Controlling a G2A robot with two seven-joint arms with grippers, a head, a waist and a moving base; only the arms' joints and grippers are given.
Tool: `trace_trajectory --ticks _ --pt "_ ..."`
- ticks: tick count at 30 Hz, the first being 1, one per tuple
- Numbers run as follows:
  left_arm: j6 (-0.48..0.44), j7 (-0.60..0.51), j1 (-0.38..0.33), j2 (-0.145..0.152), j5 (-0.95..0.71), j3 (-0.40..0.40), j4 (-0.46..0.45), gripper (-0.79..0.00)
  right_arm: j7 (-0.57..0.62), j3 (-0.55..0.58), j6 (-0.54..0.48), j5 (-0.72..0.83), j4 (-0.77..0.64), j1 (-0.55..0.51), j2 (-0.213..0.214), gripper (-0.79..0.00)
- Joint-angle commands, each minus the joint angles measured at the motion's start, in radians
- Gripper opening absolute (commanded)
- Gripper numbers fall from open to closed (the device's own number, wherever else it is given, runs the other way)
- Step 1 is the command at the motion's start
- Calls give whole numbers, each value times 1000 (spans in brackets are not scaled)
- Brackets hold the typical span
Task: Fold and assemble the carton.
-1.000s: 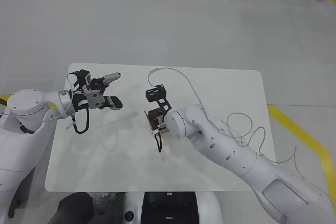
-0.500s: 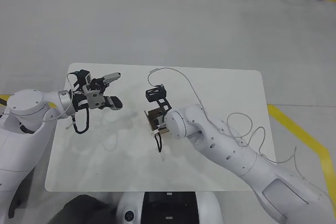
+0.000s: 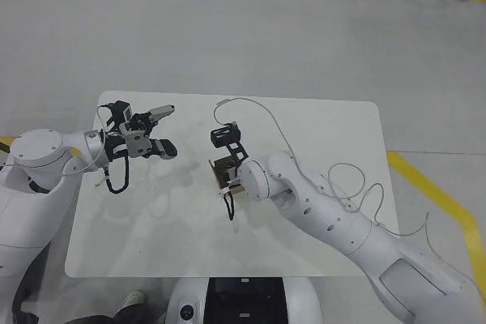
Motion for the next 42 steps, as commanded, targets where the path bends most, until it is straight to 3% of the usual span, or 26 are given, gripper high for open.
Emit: trace_trajectory --ticks 1,10,19,30,42 --pt "0 0 0 0 0 0 0 0 0 0 0 0 0 0 0 -785" --pt "0 0 0 0 0 0 0 0 14 12 -27 -8 -15 -11 0 -785" --pt "0 0 0 0 0 0 0 0 98 16 35 -75 -37 -1 -9 -785" --pt "0 0 0 0 0 0 0 0 70 17 9 -53 62 -13 -34 -785" --pt "0 0 0 0 0 0 0 0 62 -22 -14 -47 196 41 -87 -785"
